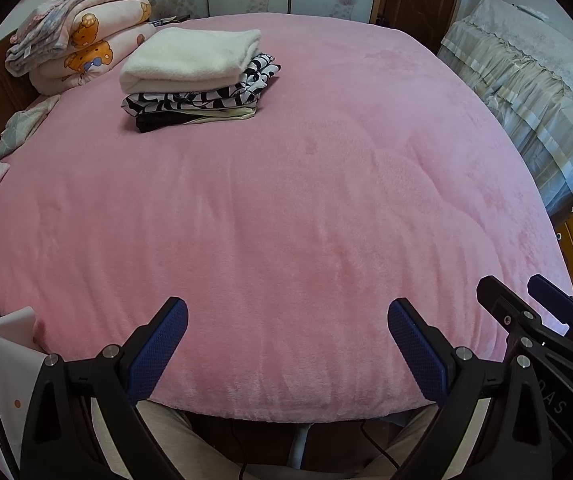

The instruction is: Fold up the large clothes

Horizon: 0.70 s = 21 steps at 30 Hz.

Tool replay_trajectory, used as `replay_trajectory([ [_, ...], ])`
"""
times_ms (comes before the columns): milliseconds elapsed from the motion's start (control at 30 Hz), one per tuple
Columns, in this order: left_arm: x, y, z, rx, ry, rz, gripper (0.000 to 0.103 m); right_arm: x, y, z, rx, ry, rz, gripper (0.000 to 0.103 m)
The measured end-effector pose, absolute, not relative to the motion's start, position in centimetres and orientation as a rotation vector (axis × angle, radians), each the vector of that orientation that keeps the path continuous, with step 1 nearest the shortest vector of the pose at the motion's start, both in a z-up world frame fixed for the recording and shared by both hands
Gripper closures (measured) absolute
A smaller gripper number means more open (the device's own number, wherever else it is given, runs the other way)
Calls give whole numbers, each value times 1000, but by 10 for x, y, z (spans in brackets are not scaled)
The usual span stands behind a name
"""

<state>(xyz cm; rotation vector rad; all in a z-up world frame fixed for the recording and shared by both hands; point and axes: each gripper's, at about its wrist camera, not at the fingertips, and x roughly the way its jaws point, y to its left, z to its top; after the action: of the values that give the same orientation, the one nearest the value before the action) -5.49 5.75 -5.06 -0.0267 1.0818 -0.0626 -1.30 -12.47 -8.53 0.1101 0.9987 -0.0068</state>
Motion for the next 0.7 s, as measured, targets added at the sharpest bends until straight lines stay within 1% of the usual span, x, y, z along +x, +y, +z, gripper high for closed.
replay_trajectory([
  [700,-52,55,-56,-27,1095,-61,4,-12,-123,-94,122,1009,-13,31],
])
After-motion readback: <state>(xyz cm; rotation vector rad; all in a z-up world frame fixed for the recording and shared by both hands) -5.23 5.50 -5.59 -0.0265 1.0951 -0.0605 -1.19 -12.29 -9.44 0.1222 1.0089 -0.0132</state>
